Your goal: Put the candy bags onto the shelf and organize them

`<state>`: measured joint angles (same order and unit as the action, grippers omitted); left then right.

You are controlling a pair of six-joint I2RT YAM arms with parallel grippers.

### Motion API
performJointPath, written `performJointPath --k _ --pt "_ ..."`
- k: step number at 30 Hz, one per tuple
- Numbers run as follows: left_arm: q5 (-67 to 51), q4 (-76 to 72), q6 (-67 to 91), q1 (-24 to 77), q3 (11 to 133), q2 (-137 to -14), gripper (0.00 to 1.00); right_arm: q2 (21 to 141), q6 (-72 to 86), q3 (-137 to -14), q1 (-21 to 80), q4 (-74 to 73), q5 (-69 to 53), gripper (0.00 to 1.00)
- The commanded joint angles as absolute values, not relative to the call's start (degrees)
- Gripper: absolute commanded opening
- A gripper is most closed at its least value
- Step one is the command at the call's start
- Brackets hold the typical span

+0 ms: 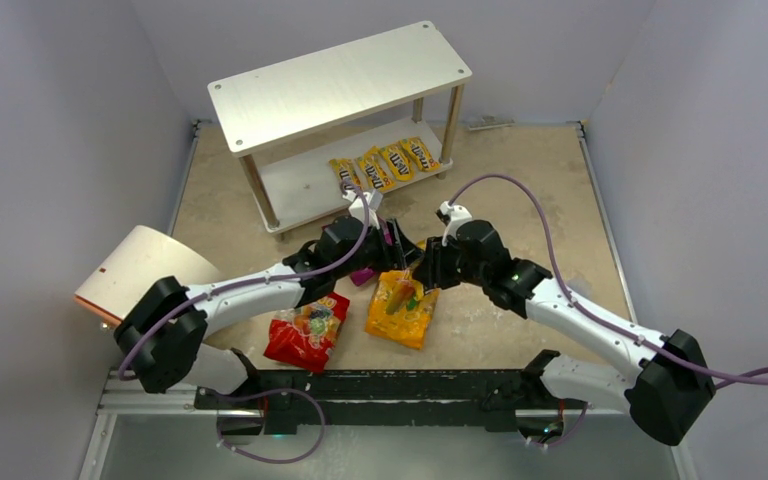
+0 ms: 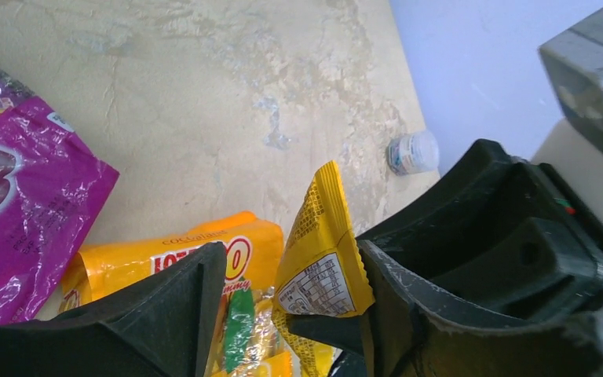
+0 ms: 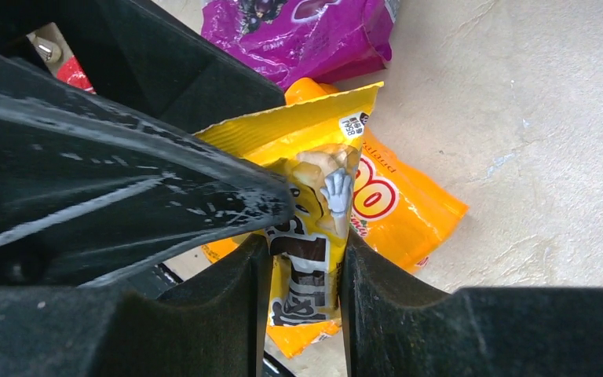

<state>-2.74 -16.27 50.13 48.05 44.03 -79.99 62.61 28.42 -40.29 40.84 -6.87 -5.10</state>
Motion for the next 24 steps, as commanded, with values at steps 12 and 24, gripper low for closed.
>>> performJointPath --k 12,24 --pt "-12.0 -20.5 52.0 48.5 46.7 -84.6 0.2 62.0 26.0 -44.1 41.3 -2.3 -2.1 0.41" --pt "-13.5 -15.1 49.6 45.1 48.1 -78.2 0.0 48.3 16.1 -36.2 41.3 5.7 -3.0 0.97"
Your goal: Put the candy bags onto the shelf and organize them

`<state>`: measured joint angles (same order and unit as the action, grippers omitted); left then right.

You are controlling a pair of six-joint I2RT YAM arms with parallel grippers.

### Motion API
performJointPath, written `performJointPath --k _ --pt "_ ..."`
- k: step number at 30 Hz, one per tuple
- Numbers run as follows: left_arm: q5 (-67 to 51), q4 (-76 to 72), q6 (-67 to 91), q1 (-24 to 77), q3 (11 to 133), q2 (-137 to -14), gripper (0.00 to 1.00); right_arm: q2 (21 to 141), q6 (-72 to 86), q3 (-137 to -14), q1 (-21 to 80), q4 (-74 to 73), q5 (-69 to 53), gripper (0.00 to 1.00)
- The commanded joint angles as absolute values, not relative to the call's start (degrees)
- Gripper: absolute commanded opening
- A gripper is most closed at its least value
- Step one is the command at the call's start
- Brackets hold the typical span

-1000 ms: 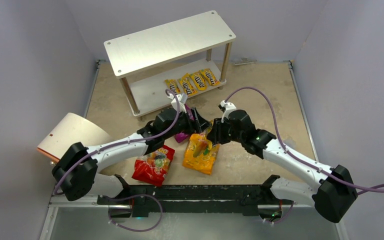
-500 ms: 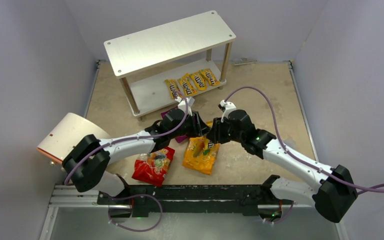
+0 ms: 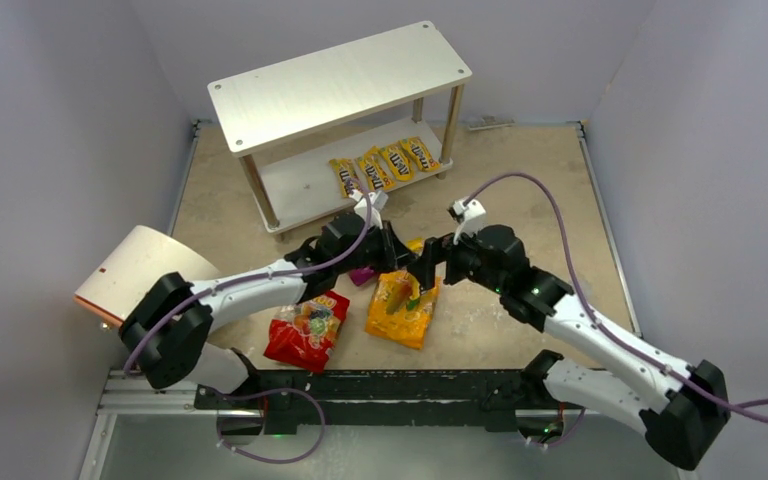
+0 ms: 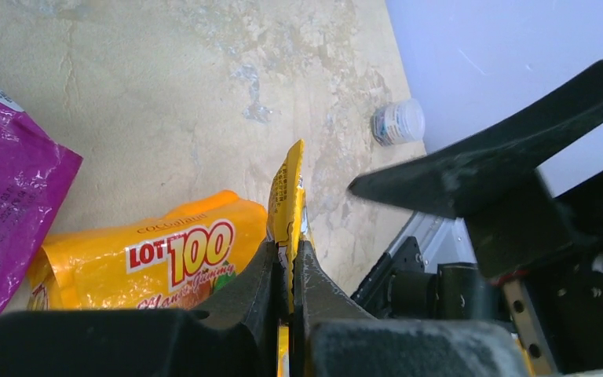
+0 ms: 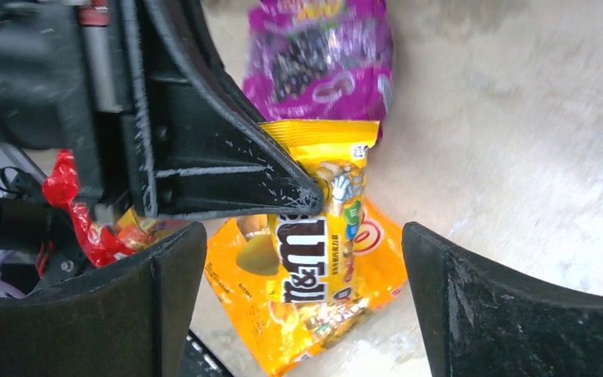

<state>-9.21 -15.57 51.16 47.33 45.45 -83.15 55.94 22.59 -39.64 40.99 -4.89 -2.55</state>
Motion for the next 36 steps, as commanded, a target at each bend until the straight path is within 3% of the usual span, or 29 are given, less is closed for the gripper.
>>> performJointPath --k 1,5,10,17,25,36 --pt "-14.5 -14.4 49.8 44.0 48.4 -77.0 0.0 45.8 16.2 -33.8 41.3 9.9 -2.0 0.99" --pt "-15.2 -6.8 49.0 40.8 50.9 -72.1 0.0 38.9 8.0 -26.5 41.3 28.4 0.3 0.99" --pt "-11.5 10.3 48.2 36.1 56.8 -65.1 0.0 49.0 -5.9 -34.3 42.6 28.3 -4.4 0.92" --pt "4.8 37.2 48.7 32.1 67.7 -59.5 0.0 58.3 -32.6 -32.5 62.8 44.8 6.2 0.92" --pt "1.4 37.3 54.7 32.1 65.9 -55.8 0.0 71.7 -41.3 -23.8 63.6 81.7 8.8 0.84" --pt "0.3 32.5 61.4 32.1 62.6 -55.5 0.0 77.2 -38.4 -28.0 64.8 80.4 8.4 0.74"
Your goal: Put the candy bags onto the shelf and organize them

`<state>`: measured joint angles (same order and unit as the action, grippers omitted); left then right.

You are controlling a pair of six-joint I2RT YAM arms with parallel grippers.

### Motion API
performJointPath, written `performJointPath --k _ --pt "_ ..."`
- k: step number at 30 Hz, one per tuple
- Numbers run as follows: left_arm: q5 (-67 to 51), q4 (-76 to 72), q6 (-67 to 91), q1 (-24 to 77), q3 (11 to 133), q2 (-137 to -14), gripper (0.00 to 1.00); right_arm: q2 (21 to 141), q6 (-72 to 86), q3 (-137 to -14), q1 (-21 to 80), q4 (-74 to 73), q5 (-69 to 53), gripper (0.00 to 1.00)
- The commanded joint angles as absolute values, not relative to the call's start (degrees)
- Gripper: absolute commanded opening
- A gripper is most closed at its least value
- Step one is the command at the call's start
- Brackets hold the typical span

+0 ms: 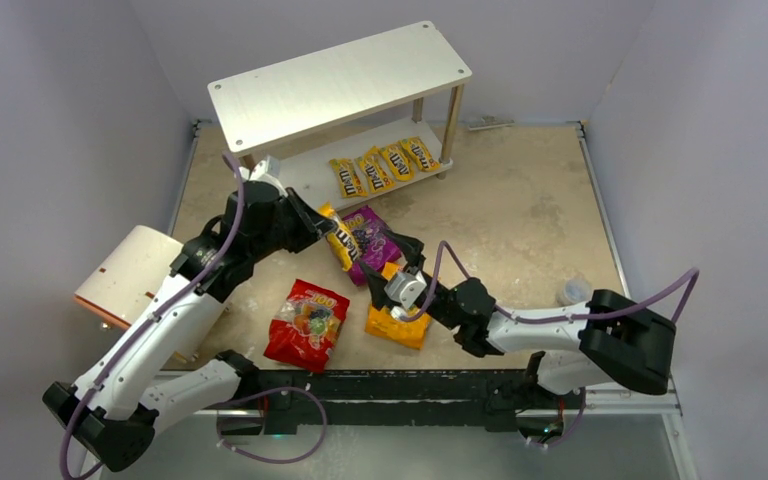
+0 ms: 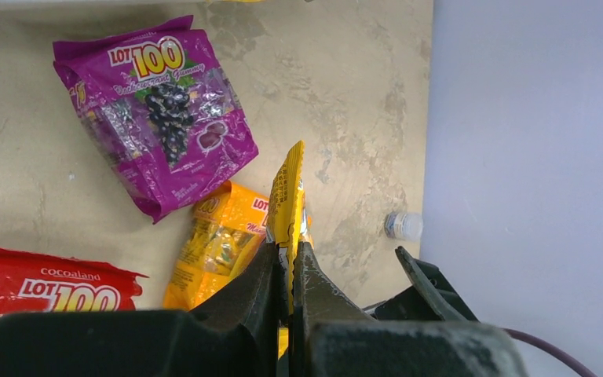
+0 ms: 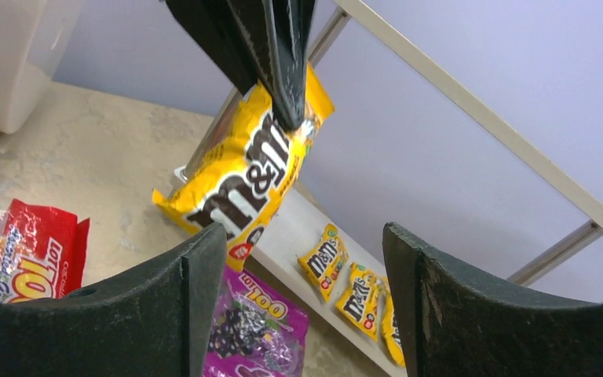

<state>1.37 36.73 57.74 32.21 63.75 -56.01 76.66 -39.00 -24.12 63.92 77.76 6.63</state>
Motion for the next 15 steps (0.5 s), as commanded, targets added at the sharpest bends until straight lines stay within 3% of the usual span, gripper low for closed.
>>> performJointPath --k 1,15 --pt "0.3 32.0 62.1 32.0 62.4 -55.5 0.0 77.2 -38.1 -28.7 65.2 78.0 8.2 0.74" --pt "3.1 32.3 65.7 32.0 63.4 -56.1 0.0 79.0 -34.2 -26.0 67.6 77.1 12.3 0.73"
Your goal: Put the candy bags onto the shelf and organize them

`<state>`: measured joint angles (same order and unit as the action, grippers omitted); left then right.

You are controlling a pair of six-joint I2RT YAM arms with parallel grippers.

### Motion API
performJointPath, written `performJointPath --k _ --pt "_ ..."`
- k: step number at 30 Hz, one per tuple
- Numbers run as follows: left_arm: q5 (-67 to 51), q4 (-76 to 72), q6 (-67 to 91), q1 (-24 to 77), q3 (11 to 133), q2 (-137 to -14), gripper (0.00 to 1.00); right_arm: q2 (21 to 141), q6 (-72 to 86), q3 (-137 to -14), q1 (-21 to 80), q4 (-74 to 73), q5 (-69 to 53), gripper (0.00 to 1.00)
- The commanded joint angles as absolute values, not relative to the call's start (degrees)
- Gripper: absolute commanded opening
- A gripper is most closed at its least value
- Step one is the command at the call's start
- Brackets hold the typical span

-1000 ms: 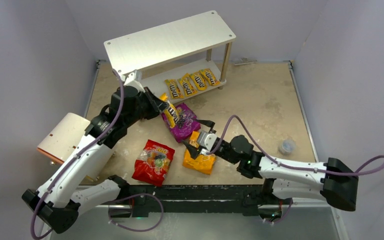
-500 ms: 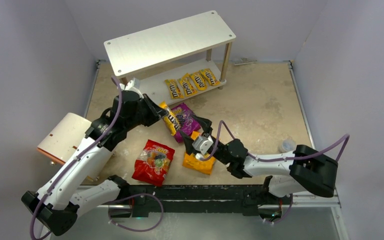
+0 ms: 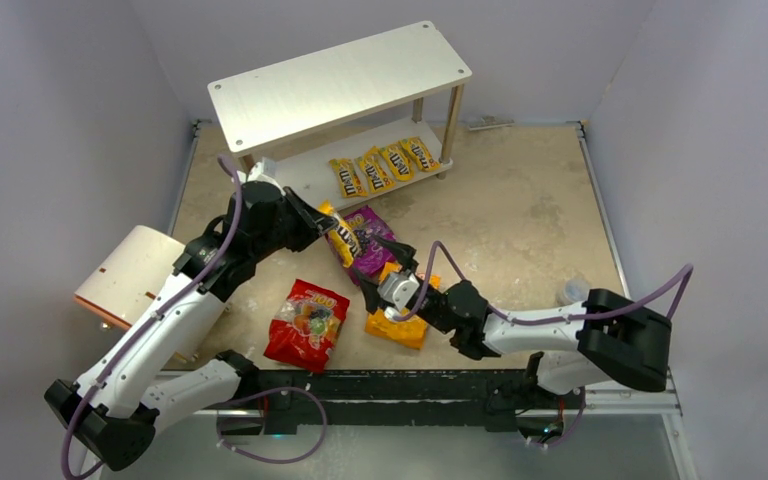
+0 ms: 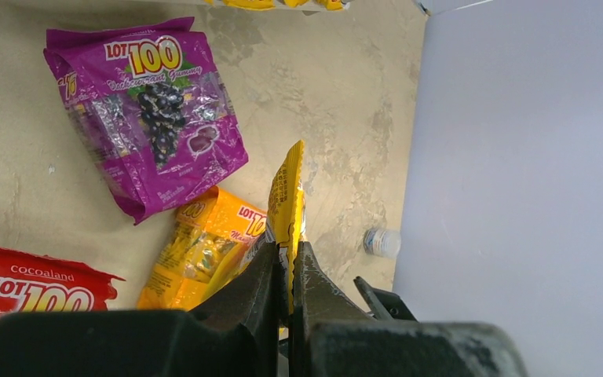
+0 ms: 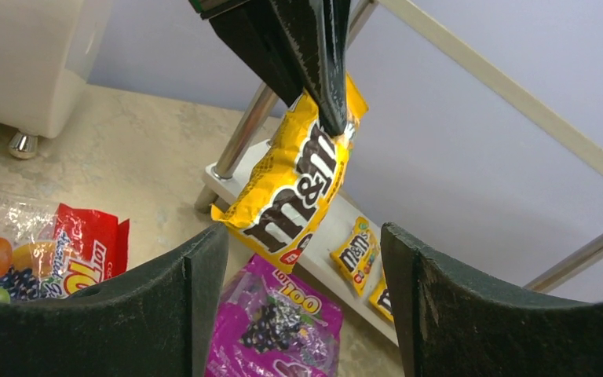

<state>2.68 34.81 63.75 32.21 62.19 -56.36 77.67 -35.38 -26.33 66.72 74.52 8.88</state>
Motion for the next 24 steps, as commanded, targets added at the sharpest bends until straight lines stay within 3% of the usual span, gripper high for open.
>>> performJointPath --k 1,6,10,16,24 --pt "2.8 32.3 65.9 32.1 63.6 -56.1 0.0 79.5 -34.4 -25.9 67.7 78.1 12.7 0.72" --pt "1.5 32.2 65.4 32.0 64.7 -57.0 0.0 82.8 -33.7 -26.2 68.0 83.7 14.7 0.68" --pt "0.3 31.9 66.0 32.0 63.7 -57.7 0.0 86.7 -34.8 -26.7 68.0 92.3 18.9 0.59" --pt "-1.1 31.6 66.6 31.9 62.7 -58.7 0.0 90.8 -35.8 -24.9 68.1 105.4 21.0 0.56" --pt "-2.5 32.4 65.8 31.5 62.8 -61.1 0.0 87.6 -35.4 -25.2 68.1 102.3 20.4 0.56"
